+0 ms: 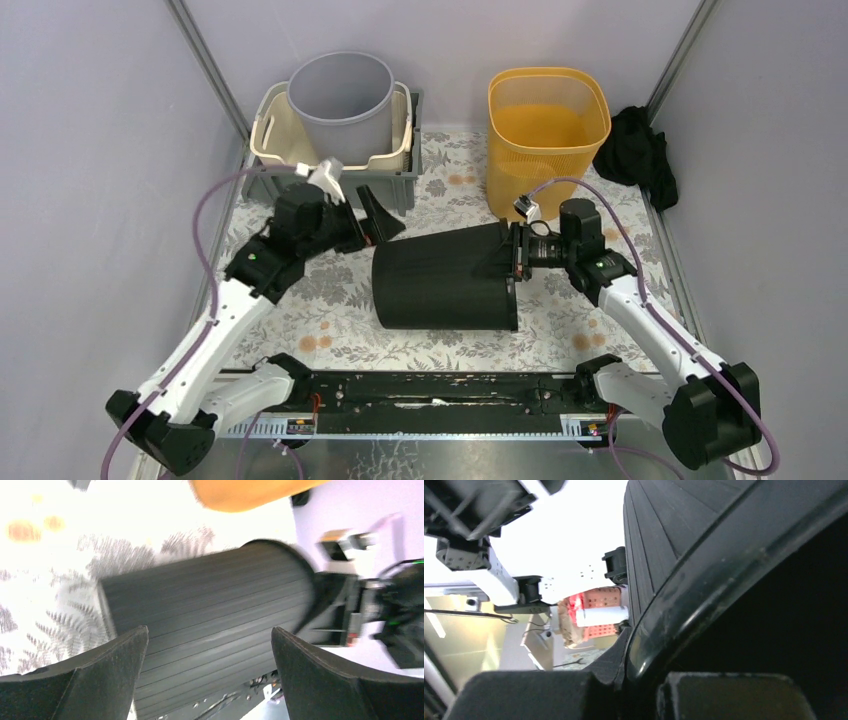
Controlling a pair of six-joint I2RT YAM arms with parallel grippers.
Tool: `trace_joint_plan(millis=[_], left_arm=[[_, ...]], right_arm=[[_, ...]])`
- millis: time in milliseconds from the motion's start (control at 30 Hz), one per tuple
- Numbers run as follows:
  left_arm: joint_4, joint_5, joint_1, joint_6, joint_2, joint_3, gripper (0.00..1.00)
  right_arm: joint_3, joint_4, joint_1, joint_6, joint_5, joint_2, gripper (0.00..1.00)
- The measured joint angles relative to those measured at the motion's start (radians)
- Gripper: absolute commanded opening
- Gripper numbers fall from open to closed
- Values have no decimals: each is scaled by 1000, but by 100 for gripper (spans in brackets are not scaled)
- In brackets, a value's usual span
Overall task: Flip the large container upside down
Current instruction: Turn the container upside down at the center of the board.
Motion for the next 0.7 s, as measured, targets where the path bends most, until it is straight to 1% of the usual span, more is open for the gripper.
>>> trace_joint_plan(millis=[100, 300, 500, 700], left_arm=[[-44, -16, 0, 31, 1, 173, 100], [-114, -35, 0, 71, 3, 420, 100], [-190, -36, 0, 92, 17, 554, 100], [-240, -35, 0, 96, 17, 579, 100]], right_arm=[[-25, 90, 0, 89, 0, 16, 0], [-66, 361, 1, 303, 11, 71, 0], [-72, 726, 26, 526, 64, 200, 0], [-68, 1118, 135, 722, 158, 417, 0]])
